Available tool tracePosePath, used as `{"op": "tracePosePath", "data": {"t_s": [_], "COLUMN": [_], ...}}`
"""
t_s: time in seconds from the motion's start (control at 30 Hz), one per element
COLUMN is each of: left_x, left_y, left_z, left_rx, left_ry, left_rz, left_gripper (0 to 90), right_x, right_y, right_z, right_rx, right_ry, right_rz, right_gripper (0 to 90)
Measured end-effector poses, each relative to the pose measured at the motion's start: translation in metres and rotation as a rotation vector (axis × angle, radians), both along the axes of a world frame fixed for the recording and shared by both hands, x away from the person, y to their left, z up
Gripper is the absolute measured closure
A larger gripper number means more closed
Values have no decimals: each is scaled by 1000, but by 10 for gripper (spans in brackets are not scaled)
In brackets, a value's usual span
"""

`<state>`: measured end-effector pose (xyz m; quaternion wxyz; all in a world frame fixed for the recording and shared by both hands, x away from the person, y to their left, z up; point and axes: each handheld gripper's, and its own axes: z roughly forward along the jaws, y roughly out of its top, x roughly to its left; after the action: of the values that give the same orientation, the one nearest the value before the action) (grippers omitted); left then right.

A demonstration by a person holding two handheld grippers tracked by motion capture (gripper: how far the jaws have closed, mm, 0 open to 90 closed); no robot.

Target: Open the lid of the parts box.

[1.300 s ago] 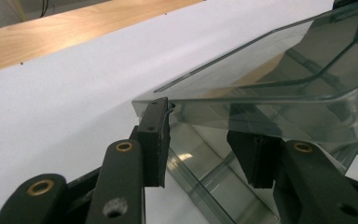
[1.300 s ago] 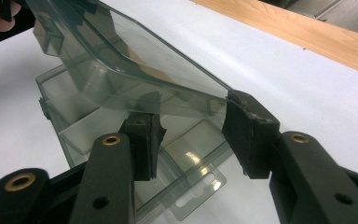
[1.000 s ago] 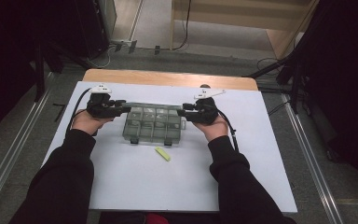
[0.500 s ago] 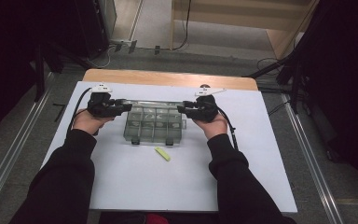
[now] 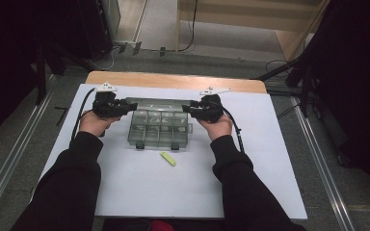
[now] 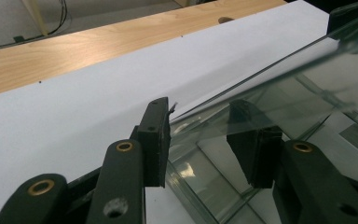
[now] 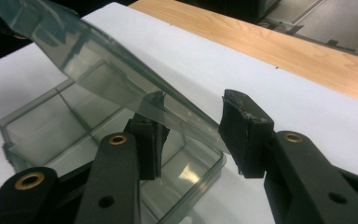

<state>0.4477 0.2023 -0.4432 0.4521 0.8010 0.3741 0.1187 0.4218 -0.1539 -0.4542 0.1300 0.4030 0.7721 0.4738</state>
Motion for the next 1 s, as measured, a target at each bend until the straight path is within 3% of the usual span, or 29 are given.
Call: {"op": "tracePosePath", "data": {"t_s": [0.57, 0.8, 1.0], "left_x": [10, 14, 16], "left_y": [-6, -6, -6], "left_z": [-6, -10, -12], "left_rx": [-15, -32, -82], "left_ry": [-23, -21, -23], "left_rz": [39, 56, 74], "left_gripper": [587, 587, 588], "right_x": [7, 11, 14], "right_y": [6, 5, 7], "right_z": [-4, -8, -12], "right_rx": [-2, 21, 30], "right_ry": [-39, -48, -47], "right_rz": [-49, -76, -97], "right_gripper": [639, 661, 666]}}
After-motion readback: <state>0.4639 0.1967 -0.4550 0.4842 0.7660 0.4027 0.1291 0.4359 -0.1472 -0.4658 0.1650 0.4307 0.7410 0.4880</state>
